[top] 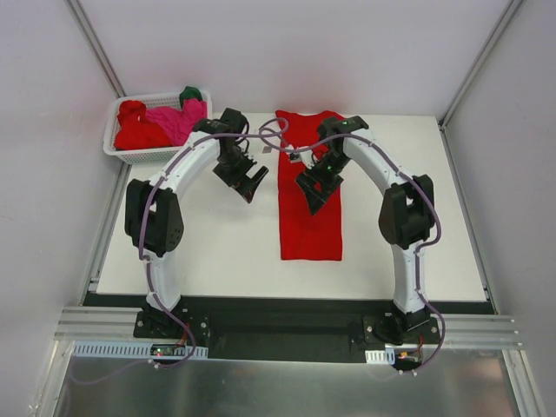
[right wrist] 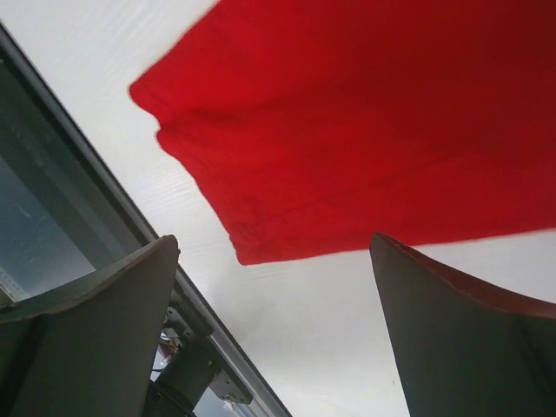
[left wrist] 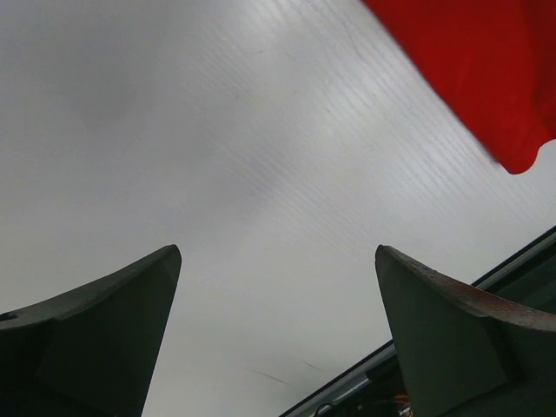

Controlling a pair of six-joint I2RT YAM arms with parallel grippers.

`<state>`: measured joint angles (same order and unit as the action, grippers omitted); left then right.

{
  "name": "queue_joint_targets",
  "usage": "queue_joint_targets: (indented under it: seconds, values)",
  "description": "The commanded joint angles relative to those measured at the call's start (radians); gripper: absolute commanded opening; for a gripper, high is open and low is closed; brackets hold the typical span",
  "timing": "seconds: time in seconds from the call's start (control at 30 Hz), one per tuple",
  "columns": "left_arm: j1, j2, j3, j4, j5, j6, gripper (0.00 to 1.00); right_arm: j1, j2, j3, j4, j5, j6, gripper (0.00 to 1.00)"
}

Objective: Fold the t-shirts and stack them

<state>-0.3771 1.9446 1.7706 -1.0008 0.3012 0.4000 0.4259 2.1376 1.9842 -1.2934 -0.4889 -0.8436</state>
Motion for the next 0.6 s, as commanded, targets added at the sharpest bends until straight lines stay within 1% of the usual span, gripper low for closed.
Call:
queue_joint_targets:
  seconds: [0.0,0.1,0.2,0.4,0.57]
  values:
    - [0.040,0.013,0.016,-0.010,-0.053,-0.007,0.96,0.033,0.011,-0.007,-0.104,-0.112,-0.078,0.96]
    - [0.063,0.014,0.018,-0.005,-0.073,-0.004,0.96,0.037,0.059,0.014,-0.142,-0.149,-0.098,0.96]
    - [0.109,0.007,0.029,-0.007,-0.082,0.000,0.96,0.039,0.097,0.019,-0.161,-0.163,-0.121,0.96]
    - [0.220,-0.047,0.062,-0.013,-0.093,0.022,0.96,0.040,0.143,0.024,-0.142,-0.172,-0.127,0.96]
    - [0.253,-0.096,0.070,-0.012,-0.116,0.033,0.96,0.054,0.165,-0.021,-0.112,-0.177,-0.117,0.96]
